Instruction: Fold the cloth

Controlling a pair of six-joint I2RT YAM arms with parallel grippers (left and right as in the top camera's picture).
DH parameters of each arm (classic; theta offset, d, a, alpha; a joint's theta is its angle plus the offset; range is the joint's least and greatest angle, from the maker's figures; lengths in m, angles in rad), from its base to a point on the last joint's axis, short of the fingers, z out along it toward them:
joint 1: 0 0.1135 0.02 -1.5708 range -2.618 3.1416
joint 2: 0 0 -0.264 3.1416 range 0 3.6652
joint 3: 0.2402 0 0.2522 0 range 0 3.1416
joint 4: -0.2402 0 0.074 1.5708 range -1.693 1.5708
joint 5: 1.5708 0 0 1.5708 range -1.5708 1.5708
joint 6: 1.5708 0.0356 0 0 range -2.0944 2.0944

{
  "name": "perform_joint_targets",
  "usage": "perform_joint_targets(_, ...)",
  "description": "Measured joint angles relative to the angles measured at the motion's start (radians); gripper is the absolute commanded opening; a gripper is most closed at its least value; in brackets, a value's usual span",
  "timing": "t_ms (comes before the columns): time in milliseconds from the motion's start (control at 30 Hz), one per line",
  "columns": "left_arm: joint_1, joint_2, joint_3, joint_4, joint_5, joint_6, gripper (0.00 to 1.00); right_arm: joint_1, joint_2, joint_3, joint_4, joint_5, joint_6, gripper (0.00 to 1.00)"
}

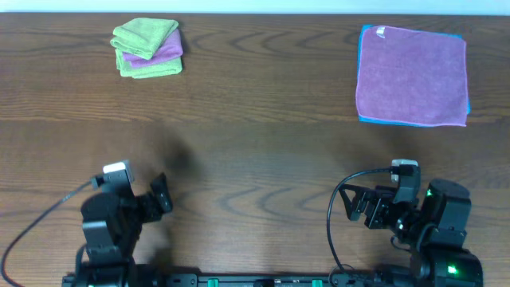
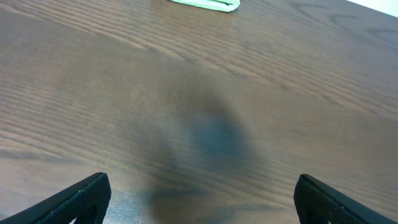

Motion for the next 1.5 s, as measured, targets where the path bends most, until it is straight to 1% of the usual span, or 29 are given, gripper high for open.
perform_joint_targets(100, 0.000, -0.080, -0.058, 0.000, -0.004, 0.000, 0.95, 0.000, 0.000, 0.000, 0.000, 0.000, 0.000, 0.99)
perform_joint_targets(300, 0.000, -0.180, -0.139, -0.004, -0.043, 0.000, 0.95, 0.000, 0.000, 0.000, 0.000, 0.000, 0.000, 0.99)
perform_joint_targets(500, 0.000, -0.237, -0.172, -0.024, -0.080, 0.008, 0.95, 0.000, 0.000, 0.000, 0.000, 0.000, 0.000, 0.99)
perform_joint_targets(700, 0.000, -0.276, -0.217, -0.029, -0.082, 0.039, 0.95, 0.000, 0.000, 0.000, 0.000, 0.000, 0.000, 0.99)
perform_joint_targets(1233, -0.005, -0.310, -0.231, -0.052, -0.023, 0.239, 0.95, 0.000, 0.000, 0.000, 0.000, 0.000, 0.000, 0.99)
perform_joint_targets(1500, -0.005, -0.310, -0.231, -0.056, -0.018, 0.314, 0.95, 0.000, 0.000, 0.000, 0.000, 0.000, 0.000, 0.99)
